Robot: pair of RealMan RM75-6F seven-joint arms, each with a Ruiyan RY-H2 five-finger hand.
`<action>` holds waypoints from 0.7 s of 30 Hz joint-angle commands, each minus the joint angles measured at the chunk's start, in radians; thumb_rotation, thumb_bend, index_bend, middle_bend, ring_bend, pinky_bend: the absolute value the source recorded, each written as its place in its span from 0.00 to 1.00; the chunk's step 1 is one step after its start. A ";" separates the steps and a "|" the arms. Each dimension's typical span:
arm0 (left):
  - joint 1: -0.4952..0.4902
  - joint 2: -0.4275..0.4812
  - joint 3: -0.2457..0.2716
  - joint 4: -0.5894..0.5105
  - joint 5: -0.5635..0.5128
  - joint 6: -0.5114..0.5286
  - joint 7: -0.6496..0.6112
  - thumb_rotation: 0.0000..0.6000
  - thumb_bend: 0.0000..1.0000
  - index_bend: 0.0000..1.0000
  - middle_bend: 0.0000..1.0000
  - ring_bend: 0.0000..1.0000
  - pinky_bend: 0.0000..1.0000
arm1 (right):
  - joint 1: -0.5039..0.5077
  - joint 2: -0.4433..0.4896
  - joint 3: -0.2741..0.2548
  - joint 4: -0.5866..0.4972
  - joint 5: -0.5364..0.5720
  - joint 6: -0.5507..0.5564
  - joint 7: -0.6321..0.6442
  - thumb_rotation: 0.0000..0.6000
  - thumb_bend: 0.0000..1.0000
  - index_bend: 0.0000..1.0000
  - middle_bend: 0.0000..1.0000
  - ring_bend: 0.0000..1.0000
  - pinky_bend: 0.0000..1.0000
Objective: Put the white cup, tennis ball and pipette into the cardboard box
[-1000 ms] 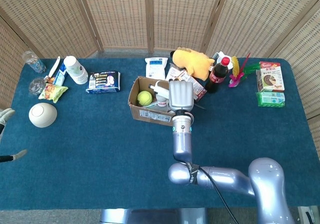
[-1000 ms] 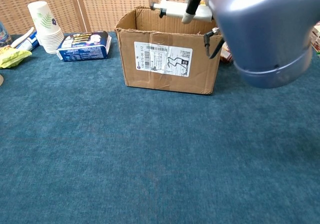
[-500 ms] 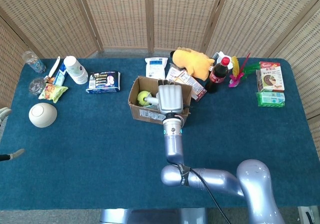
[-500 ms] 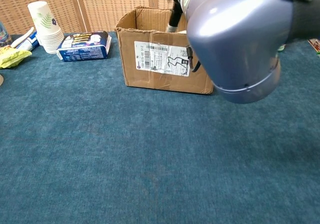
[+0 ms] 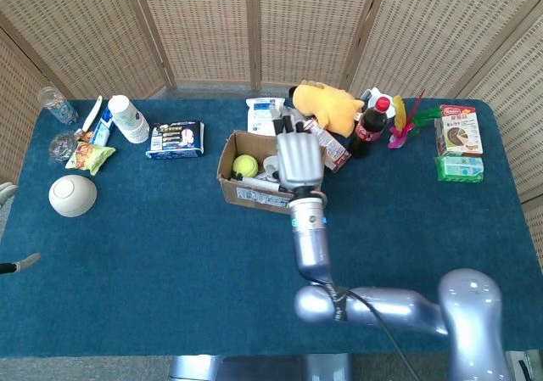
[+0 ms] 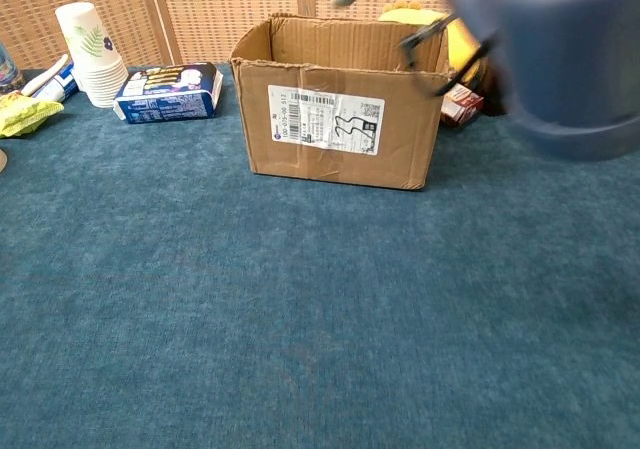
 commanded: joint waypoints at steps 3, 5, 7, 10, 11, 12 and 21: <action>0.002 0.001 0.002 -0.003 0.007 0.005 0.002 1.00 0.04 0.00 0.00 0.00 0.09 | -0.138 0.163 -0.027 -0.125 -0.129 0.011 0.159 1.00 0.00 0.10 0.14 0.13 0.48; 0.003 0.000 0.002 -0.006 0.010 0.009 0.005 1.00 0.04 0.00 0.00 0.00 0.09 | -0.187 0.222 -0.037 -0.146 -0.169 -0.001 0.222 1.00 0.00 0.12 0.15 0.14 0.48; 0.003 0.000 0.003 -0.010 0.013 0.011 0.011 1.00 0.04 0.00 0.00 0.00 0.09 | -0.241 0.291 -0.052 -0.163 -0.208 -0.031 0.303 1.00 0.00 0.14 0.16 0.15 0.48; 0.003 -0.001 0.003 -0.017 0.016 0.014 0.021 1.00 0.04 0.00 0.00 0.00 0.09 | -0.310 0.384 -0.077 -0.173 -0.259 -0.085 0.416 1.00 0.00 0.14 0.16 0.15 0.48; 0.004 -0.001 0.003 -0.020 0.016 0.016 0.025 1.00 0.04 0.00 0.00 0.00 0.09 | -0.334 0.419 -0.088 -0.176 -0.283 -0.109 0.464 1.00 0.00 0.14 0.16 0.15 0.48; 0.004 -0.001 0.003 -0.023 0.016 0.018 0.028 1.00 0.04 0.00 0.00 0.00 0.09 | -0.353 0.444 -0.097 -0.177 -0.301 -0.128 0.501 1.00 0.00 0.14 0.16 0.14 0.48; 0.022 -0.003 0.007 -0.031 0.038 0.059 0.045 1.00 0.04 0.00 0.00 0.00 0.09 | -0.582 0.647 -0.270 -0.130 -0.612 -0.114 0.821 1.00 0.00 0.18 0.15 0.12 0.47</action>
